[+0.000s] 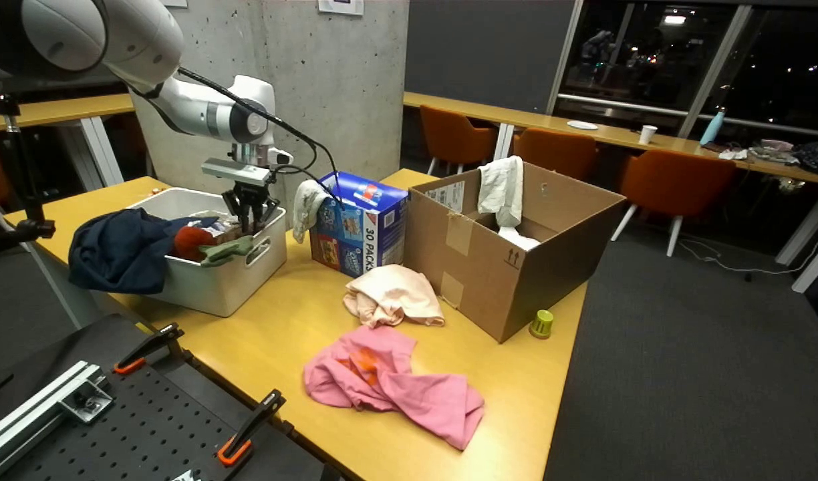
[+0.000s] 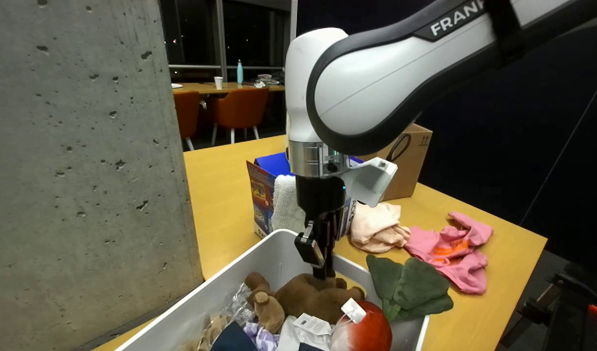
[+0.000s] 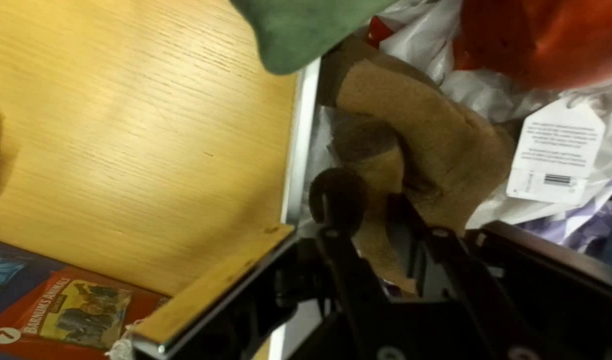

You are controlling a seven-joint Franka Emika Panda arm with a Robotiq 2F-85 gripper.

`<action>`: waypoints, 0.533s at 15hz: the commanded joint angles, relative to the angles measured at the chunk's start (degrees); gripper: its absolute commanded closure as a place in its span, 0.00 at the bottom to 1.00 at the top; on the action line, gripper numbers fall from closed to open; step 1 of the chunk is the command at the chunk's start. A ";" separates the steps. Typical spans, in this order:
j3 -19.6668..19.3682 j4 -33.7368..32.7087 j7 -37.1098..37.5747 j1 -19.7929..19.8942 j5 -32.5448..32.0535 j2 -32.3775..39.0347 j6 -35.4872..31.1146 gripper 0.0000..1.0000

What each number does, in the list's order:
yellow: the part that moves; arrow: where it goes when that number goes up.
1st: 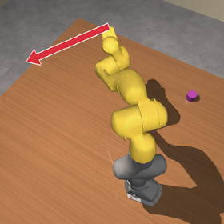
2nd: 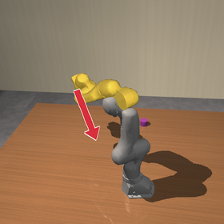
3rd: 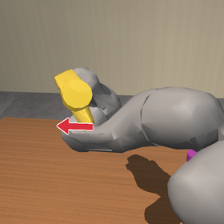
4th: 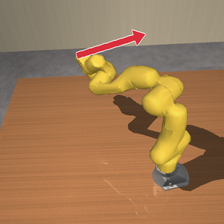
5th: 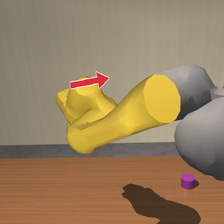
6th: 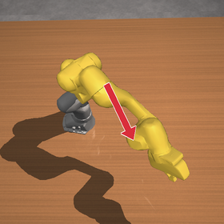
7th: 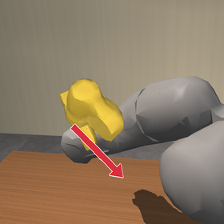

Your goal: Remove the pink and peach shirts, the moose toy and the turnip plushie out of the basket

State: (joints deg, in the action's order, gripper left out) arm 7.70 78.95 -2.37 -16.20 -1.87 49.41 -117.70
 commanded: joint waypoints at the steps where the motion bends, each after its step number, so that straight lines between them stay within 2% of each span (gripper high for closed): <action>1: -0.16 -0.95 1.98 -1.59 -1.25 0.25 1.65 1.00; 4: -0.25 0.60 3.01 -1.95 -1.15 -0.95 0.93 1.00; 5: -0.17 0.43 3.06 -1.99 -1.05 -0.78 1.05 0.84; 6: -0.14 -0.12 3.16 -2.18 -1.10 -0.30 1.37 0.73; 8: -0.23 -0.76 3.45 -2.80 -1.45 0.24 1.81 0.60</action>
State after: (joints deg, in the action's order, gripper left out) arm 7.67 79.12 -0.27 -18.07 -1.93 49.52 -117.70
